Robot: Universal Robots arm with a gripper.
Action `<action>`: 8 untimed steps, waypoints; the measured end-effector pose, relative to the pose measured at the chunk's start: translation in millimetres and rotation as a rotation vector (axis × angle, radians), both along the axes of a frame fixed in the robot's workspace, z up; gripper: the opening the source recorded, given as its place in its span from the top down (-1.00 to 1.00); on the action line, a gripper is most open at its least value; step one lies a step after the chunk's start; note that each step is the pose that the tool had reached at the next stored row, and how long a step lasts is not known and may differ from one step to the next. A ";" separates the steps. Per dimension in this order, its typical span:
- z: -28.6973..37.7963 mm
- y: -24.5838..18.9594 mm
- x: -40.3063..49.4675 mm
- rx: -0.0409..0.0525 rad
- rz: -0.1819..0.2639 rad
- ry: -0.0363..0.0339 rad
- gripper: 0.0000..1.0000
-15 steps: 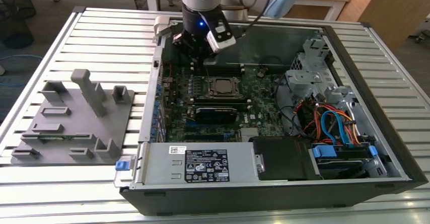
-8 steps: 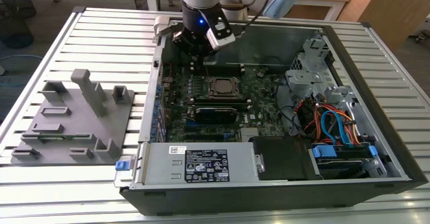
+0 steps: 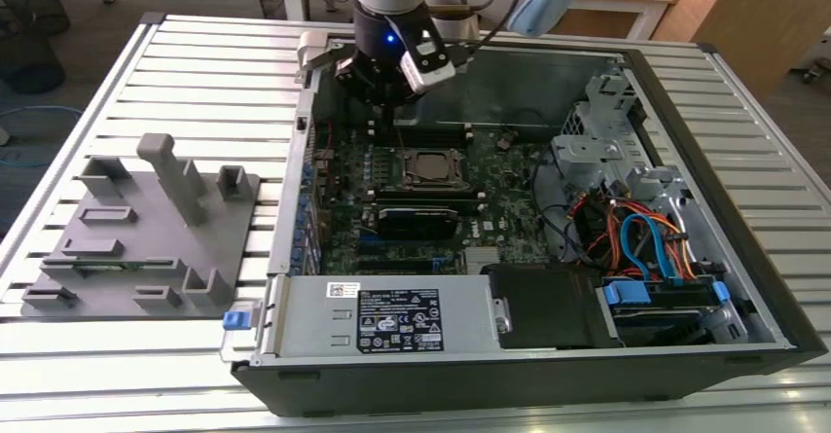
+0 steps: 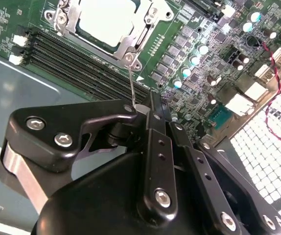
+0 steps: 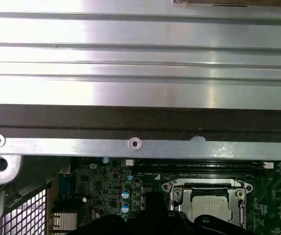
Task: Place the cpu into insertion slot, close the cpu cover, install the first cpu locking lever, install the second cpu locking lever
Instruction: 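Install the first cpu locking lever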
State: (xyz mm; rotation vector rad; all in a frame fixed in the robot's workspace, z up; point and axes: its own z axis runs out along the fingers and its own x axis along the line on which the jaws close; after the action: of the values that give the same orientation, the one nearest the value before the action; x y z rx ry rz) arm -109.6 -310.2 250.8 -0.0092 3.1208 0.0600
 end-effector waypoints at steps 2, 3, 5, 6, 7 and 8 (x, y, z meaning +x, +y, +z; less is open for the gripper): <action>0.0 0.4 1.8 0.0000 0.000 0.0001 0.80; 0.0 0.5 3.0 -0.0001 0.000 0.0001 0.80; 0.0 0.6 5.8 0.0000 0.000 0.0000 0.80; 0.0 0.7 7.6 0.0000 0.000 0.0000 0.80; 0.0 0.8 9.4 0.0000 0.000 0.0001 0.80; 0.0 0.9 11.3 -0.0001 0.000 0.0000 0.80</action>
State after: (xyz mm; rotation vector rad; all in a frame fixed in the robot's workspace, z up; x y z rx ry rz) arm -98.4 -309.4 250.9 -0.0089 3.1209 0.0599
